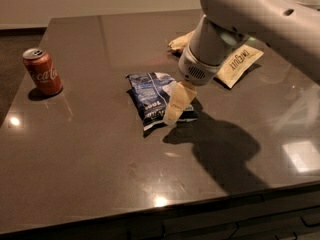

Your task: Pick blue chip bag

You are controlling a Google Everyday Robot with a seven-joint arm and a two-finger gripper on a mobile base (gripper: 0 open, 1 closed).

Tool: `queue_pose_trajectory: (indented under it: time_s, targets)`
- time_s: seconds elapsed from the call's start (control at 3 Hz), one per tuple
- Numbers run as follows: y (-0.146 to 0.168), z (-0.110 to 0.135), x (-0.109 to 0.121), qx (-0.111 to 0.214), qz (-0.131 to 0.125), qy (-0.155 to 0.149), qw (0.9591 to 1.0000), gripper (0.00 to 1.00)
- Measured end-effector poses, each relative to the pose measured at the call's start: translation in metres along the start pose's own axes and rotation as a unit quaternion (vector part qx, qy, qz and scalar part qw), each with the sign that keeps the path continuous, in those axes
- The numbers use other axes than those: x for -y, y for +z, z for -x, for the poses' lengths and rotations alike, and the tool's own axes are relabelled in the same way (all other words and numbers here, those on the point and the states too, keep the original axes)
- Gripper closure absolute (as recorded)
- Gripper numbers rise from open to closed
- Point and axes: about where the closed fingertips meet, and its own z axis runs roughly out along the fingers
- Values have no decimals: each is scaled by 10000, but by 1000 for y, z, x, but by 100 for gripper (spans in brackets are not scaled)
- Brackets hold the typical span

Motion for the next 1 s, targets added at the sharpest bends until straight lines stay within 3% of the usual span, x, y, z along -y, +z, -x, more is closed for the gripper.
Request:
queue_pose_trajectory:
  time_s: [0.67, 1.0]
  targets:
    - [13, 7, -6, 25, 89, -71, 9999, 0]
    - [19, 9, -6, 36, 171, -104, 9998, 16]
